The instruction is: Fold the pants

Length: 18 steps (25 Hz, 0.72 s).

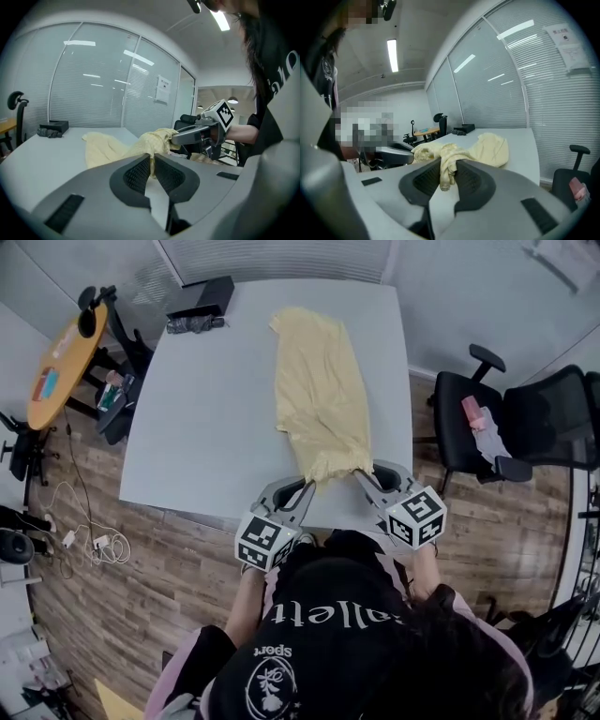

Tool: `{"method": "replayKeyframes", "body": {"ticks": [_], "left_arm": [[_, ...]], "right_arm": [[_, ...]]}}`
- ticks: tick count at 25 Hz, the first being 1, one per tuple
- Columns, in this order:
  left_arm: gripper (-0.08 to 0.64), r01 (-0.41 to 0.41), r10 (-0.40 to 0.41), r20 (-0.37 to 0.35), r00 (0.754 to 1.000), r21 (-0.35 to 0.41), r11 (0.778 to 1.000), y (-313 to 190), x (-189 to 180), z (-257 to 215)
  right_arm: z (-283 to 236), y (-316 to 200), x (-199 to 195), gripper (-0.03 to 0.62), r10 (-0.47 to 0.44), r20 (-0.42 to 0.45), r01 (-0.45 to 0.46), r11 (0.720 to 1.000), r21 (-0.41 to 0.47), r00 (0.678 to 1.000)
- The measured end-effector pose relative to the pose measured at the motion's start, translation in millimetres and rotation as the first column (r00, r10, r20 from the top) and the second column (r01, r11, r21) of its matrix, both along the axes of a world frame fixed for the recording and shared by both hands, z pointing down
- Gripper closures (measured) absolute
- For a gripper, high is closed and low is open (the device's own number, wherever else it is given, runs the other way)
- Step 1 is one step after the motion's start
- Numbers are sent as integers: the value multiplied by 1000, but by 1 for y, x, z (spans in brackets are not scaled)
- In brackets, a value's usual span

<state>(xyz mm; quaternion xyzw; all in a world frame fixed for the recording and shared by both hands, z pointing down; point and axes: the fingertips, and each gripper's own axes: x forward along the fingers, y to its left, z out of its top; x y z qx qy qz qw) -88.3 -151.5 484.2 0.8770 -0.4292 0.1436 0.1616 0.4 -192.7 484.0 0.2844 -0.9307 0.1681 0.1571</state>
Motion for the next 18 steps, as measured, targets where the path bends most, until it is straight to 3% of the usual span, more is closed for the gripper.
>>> {"method": "replayKeyframes", "body": {"ticks": [7, 13, 18], "left_arm": [[512, 6, 12, -138, 990, 129, 992, 1, 0, -71], [512, -19, 55, -144, 988, 242, 970, 4, 6, -124], [512, -15, 48, -123, 991, 255, 967, -5, 2, -128]], "right_arm": [[-64, 11, 1, 509, -23, 99, 14, 996, 91, 995], [-111, 19, 5, 509, -59, 147, 35, 986, 162, 987], [-117, 8, 3, 509, -73, 136, 47, 981, 186, 988]]}}
